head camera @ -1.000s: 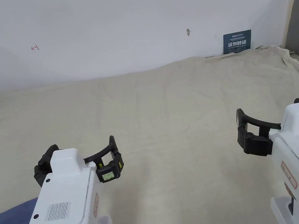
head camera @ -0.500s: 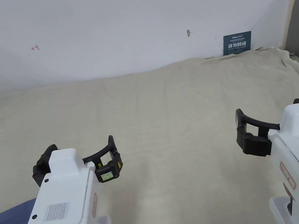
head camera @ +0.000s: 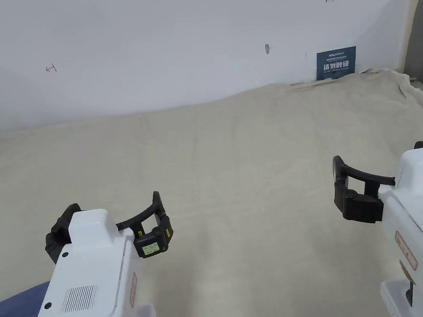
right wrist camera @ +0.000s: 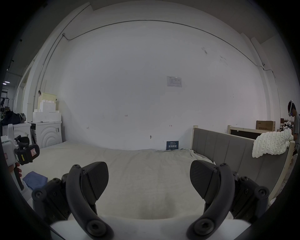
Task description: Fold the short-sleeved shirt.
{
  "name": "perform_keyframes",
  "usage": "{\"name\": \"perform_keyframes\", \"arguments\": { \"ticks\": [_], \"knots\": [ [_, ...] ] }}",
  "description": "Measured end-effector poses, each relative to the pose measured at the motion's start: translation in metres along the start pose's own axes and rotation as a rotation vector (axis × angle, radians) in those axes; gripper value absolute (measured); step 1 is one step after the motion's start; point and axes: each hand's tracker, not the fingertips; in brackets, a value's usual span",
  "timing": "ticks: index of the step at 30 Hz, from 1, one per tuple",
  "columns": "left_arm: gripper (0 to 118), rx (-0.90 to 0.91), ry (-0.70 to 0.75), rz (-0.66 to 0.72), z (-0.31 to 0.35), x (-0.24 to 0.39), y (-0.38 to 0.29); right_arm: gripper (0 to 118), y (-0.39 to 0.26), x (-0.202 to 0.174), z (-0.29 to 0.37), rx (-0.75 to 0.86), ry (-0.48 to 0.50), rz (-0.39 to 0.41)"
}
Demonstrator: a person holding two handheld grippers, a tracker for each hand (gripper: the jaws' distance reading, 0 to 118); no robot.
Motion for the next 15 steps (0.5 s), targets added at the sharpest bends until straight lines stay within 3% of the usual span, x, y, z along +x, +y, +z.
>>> {"name": "perform_keyframes", "arguments": {
  "ticks": [15],
  "knots": [
    [118, 0.001, 0.001, -0.010, 0.0005, 0.0004, -0.0002, 103, -0.0003, 0.0004, -0.0003, -0.006, 0.001, 0.004]
  ]
}}
